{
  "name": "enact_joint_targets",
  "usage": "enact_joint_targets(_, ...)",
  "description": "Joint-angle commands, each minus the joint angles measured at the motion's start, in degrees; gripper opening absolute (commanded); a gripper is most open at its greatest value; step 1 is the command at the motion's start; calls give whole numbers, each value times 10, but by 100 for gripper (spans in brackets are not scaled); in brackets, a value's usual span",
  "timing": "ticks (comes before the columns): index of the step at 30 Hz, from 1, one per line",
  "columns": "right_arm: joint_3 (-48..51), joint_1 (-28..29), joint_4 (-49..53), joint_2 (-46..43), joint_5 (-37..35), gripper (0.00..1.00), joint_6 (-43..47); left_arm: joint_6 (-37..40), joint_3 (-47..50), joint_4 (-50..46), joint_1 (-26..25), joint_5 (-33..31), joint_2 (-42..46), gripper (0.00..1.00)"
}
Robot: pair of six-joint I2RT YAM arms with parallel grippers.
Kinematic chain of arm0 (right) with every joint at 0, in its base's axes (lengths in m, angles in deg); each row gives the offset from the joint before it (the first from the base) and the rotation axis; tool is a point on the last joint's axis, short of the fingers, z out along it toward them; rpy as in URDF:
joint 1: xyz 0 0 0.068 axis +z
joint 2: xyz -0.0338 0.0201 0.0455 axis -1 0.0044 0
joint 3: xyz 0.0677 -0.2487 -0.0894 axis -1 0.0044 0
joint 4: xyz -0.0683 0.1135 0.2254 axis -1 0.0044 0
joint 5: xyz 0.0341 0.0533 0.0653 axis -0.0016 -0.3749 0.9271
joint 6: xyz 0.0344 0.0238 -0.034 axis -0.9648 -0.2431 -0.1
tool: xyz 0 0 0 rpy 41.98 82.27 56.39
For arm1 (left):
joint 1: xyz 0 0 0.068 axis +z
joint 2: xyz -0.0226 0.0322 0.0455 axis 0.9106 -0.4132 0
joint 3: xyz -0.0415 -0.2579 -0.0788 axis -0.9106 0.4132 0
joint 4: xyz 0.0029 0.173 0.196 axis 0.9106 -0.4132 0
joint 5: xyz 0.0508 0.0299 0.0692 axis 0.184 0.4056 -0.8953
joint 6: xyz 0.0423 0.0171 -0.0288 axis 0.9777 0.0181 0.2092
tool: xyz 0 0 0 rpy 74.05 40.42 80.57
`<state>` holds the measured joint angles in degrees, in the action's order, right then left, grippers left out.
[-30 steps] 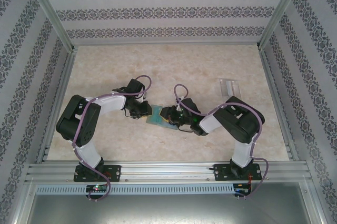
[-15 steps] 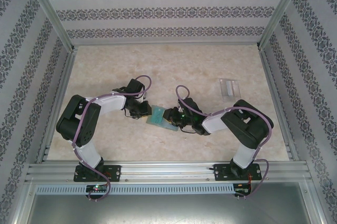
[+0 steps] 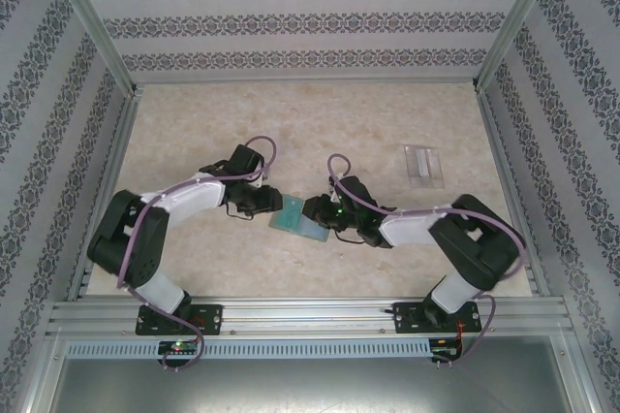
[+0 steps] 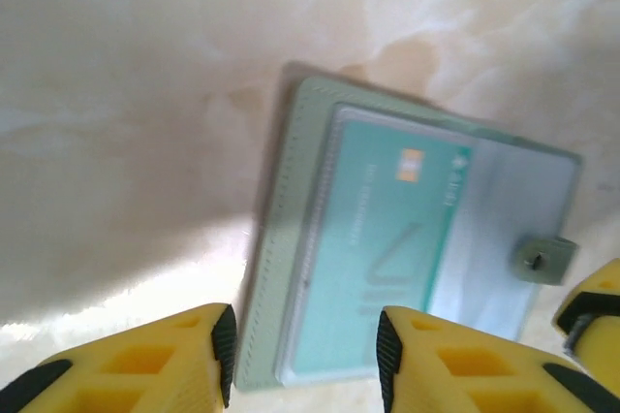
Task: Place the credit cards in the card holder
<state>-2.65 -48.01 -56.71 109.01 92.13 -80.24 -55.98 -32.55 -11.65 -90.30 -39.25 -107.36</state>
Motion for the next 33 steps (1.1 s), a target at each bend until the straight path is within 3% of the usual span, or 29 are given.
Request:
enact_joint_targets(1, 5, -6, 93, -66, -50, 27, 75, 27, -19, -27, -4, -36, 35, 47)
enact_joint_targets(8, 1, 43, 284, -123, -95, 41, 76, 7, 6, 23, -4, -5, 0, 48)
enact_joint_targets(20, 36, 48, 176, -60, -68, 43, 0, 0, 17, 51, -7, 40, -41, 49)
enact_joint_targets(33, 21, 47, 189, -59, -81, 39, -4, 0, 31, 39, -10, 30, -31, 49)
